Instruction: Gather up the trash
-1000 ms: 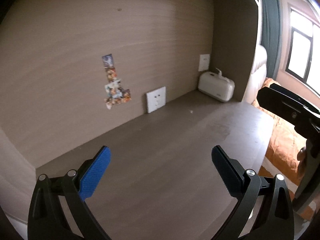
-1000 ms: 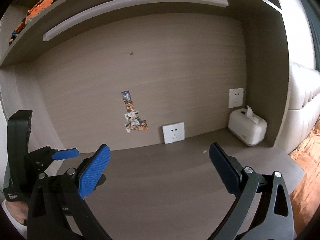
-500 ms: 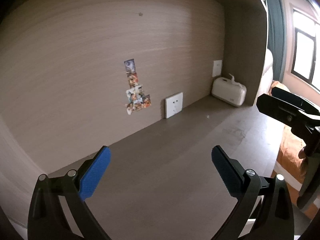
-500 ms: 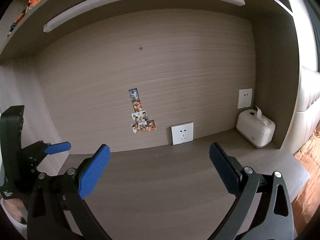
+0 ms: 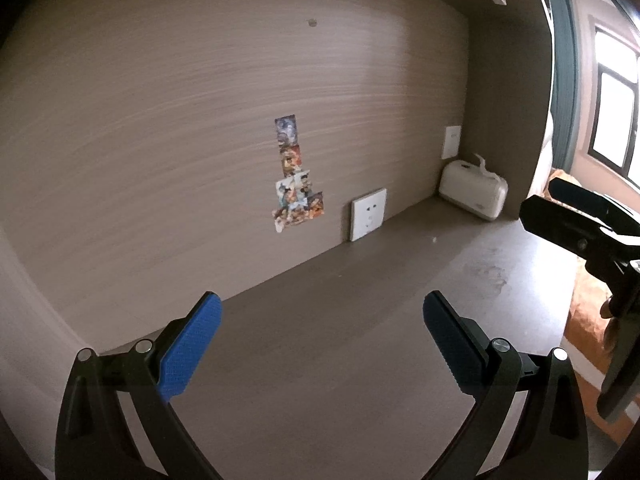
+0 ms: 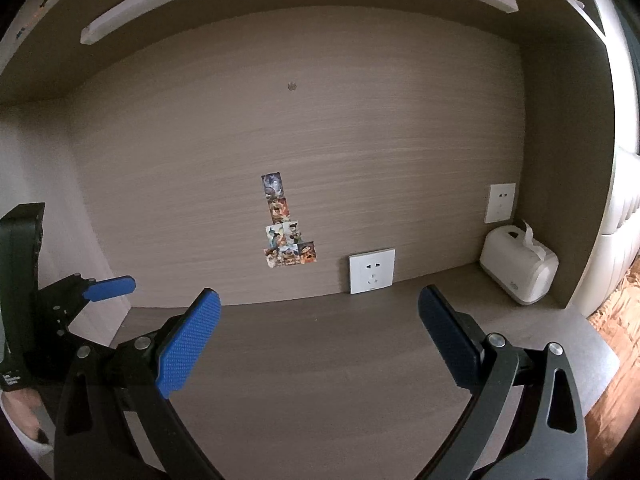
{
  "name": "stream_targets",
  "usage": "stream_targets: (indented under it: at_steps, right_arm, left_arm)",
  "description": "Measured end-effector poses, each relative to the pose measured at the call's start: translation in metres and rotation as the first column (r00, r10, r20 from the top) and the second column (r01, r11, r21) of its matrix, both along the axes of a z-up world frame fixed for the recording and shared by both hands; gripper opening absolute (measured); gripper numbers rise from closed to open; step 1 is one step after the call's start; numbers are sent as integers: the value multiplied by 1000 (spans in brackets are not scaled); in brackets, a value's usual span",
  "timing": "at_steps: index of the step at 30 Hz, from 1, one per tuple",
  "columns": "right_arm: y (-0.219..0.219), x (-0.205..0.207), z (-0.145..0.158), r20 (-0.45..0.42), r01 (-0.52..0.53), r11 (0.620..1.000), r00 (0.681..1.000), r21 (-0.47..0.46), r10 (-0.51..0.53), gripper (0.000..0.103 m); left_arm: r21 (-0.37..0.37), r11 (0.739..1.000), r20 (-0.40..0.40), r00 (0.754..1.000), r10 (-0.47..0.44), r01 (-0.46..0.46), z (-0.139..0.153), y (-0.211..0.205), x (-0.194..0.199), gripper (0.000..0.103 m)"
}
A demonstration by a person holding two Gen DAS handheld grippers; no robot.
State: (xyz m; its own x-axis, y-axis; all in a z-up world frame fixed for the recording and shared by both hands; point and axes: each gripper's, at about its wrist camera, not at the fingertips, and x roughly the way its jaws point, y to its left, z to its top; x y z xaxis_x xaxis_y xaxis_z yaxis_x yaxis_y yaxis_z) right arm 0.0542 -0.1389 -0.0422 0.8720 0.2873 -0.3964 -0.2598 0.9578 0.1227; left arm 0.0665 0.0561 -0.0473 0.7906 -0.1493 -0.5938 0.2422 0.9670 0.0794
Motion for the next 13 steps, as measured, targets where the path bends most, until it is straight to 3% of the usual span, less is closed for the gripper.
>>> stream_targets:
  at_steps: [13]
  right_arm:
    - [26,27,-4,-17,12,999,1000,-48,-13,99]
  left_arm:
    - [-37,999,-69,997,-41,39,-14,18,31,98]
